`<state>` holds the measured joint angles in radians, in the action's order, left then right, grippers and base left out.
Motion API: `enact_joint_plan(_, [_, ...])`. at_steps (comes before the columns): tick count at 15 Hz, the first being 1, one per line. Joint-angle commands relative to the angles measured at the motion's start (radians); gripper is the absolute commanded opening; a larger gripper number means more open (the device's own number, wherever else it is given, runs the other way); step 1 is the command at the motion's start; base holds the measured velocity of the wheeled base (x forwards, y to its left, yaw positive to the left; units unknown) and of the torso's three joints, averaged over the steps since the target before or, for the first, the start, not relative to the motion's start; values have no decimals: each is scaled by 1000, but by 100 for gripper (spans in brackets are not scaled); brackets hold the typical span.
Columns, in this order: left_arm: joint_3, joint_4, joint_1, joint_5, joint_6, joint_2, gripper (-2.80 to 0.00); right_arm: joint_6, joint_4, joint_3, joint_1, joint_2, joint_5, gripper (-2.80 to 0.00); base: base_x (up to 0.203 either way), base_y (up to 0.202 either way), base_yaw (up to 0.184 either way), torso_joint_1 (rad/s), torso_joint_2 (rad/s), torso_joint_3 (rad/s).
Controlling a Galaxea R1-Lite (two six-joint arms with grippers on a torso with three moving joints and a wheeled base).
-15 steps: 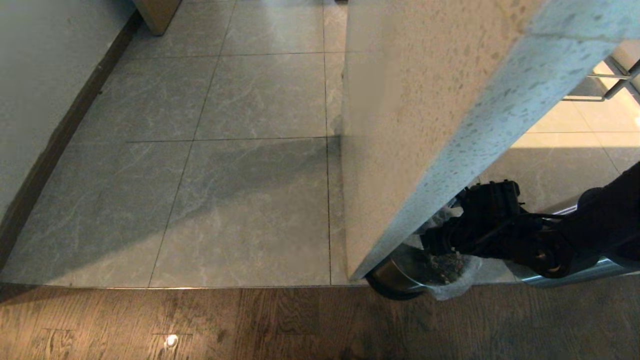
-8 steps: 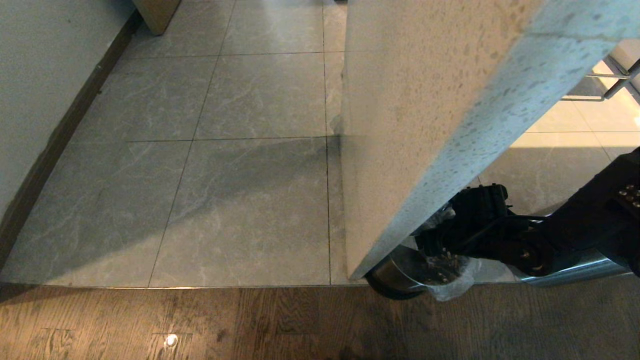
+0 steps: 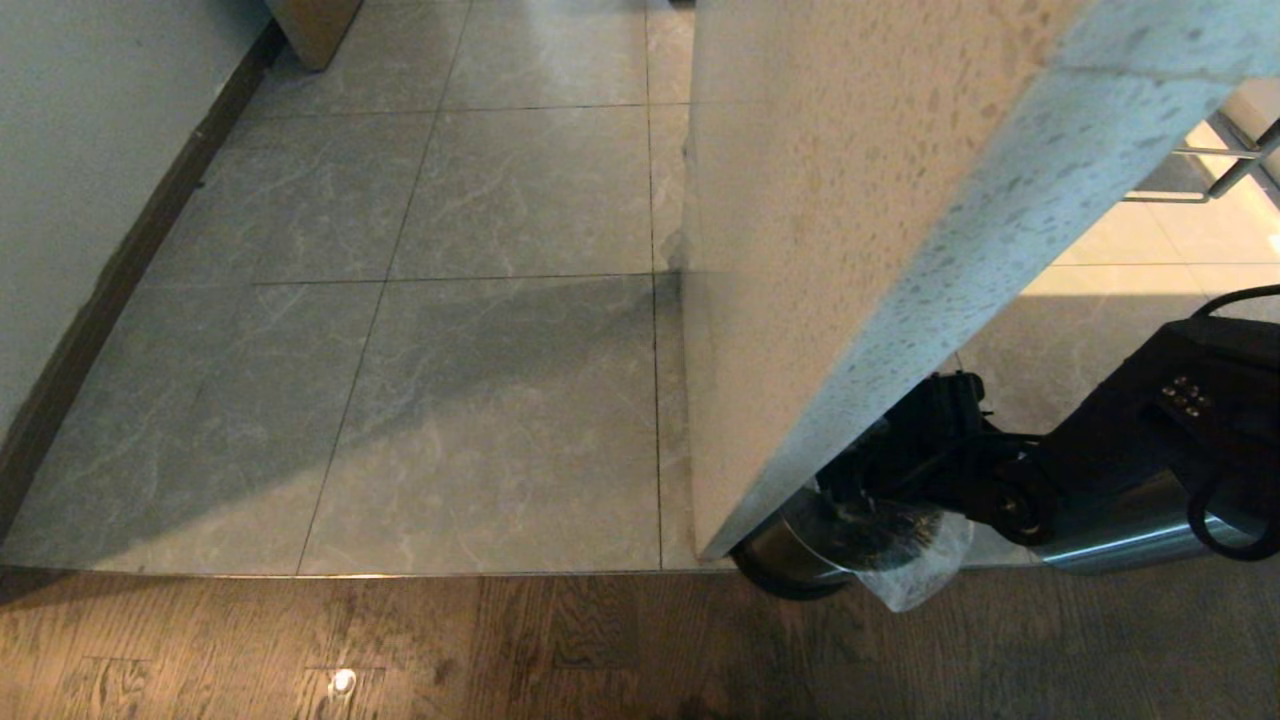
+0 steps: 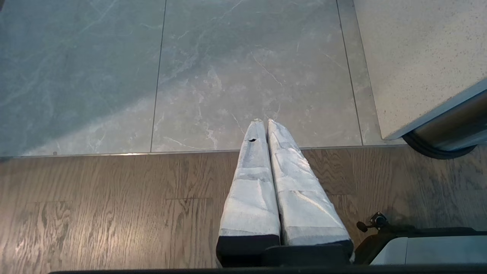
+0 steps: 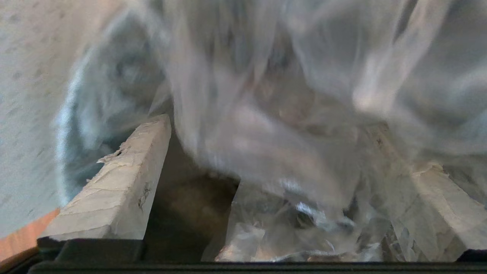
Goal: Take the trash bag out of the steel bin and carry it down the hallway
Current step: Pick up the trash bag
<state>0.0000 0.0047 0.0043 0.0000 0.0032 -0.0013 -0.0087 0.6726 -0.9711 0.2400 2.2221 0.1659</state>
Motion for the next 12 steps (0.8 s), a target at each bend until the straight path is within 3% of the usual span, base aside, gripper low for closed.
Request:
enact_joint_plan(1, [2,0,0,0,0,1,-280,-4,5,-20,1,36,-2,0,0,0,0,0,0,0])
enact_joint_plan(8, [2,0,0,0,0,1,-280,-59,7,-30,1,54,0,0,0,0,0,0,1,4])
enact_joint_plan(9, [2,0,0,0,0,1,-280,-59,8,-31,1,57,-2,-280,0,0,0,0,0,0])
enact_joint_plan(12, [3,0,0,0,0,1,-280,-59,8,-41,4,62,-5,-280,0,0,0,0,0,0])
